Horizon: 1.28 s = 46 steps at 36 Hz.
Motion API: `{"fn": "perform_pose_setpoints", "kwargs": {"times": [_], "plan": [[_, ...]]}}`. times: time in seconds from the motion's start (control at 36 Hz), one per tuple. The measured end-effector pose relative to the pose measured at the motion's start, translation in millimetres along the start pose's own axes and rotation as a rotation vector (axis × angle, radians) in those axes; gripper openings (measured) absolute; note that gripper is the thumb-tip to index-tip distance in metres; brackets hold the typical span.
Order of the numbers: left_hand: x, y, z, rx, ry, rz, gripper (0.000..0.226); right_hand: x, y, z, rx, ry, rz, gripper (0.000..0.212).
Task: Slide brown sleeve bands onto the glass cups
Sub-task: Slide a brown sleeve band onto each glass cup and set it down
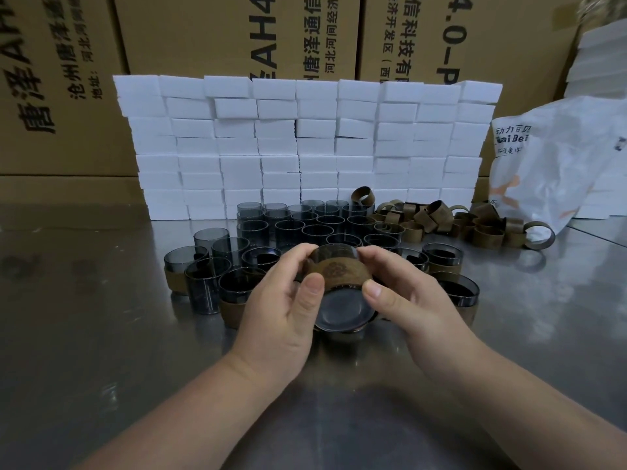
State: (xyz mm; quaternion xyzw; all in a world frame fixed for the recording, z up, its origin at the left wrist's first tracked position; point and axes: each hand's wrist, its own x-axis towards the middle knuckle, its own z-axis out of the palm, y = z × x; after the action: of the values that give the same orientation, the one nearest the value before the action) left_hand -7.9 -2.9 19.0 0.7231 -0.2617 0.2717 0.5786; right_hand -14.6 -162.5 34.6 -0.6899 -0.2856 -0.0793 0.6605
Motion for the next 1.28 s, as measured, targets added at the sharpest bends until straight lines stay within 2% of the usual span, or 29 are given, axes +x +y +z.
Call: {"fn": "perform_pose_setpoints", "kwargs": {"times": [0.11,0.17,0.25,0.33,0.44,0.5,0.58,0.64,0.78,0.92,1.14,1.28], "plan": [[-0.3,1.3,-0.2,-0.015,0.000,-0.010,0.073,0.2,1.4,0.2,0.029,0.008,-0.002,0.040],[-1.1,0.9,0.0,-0.007,0.001,-0.015,0.061,-0.2,2.6,0.7,0.034,0.015,0.007,0.048],[-3.1,-2.9,1.9,-0.020,-0.034,-0.074,0.043,-0.8,6.5,1.4,-0.002,0.000,0.021,0.048],[-4.8,-5.8,4.3,-0.041,-0.084,-0.104,0.045,-1.3,9.2,2.6,-0.061,-0.023,0.029,0.048],[-6.0,-5.2,4.7,0.075,-0.148,-0.079,0.052,-1.1,9.5,3.8,-0.124,-0.070,0.045,0.063],[-5.8,-5.0,4.8,0.116,-0.171,-0.072,0.058,-1.2,8.9,5.3,-0.138,-0.086,0.030,0.059],[-4.8,-3.0,5.4,0.113,-0.182,-0.085,0.054,-2.1,7.9,5.8,-0.129,-0.093,0.018,0.044],[-5.1,-2.3,6.4,0.087,-0.194,-0.122,0.052,-3.1,8.4,5.0,-0.167,-0.115,0.015,0.047],[-7.5,0.2,7.9,0.086,-0.147,-0.087,0.043,-4.3,7.8,3.9,-0.270,-0.116,-0.049,0.070],[-7.0,4.7,8.1,0.111,-0.103,-0.006,0.040,-4.9,6.9,3.6,-0.343,-0.144,-0.093,0.065],[-6.7,3.4,10.9,0.111,-0.058,0.001,0.033,-5.1,9.3,2.7,-0.350,-0.146,-0.089,0.069],[-7.2,3.0,10.9,0.107,-0.050,-0.006,0.031,-4.9,10.2,3.7,-0.321,-0.136,-0.102,0.063]]}}
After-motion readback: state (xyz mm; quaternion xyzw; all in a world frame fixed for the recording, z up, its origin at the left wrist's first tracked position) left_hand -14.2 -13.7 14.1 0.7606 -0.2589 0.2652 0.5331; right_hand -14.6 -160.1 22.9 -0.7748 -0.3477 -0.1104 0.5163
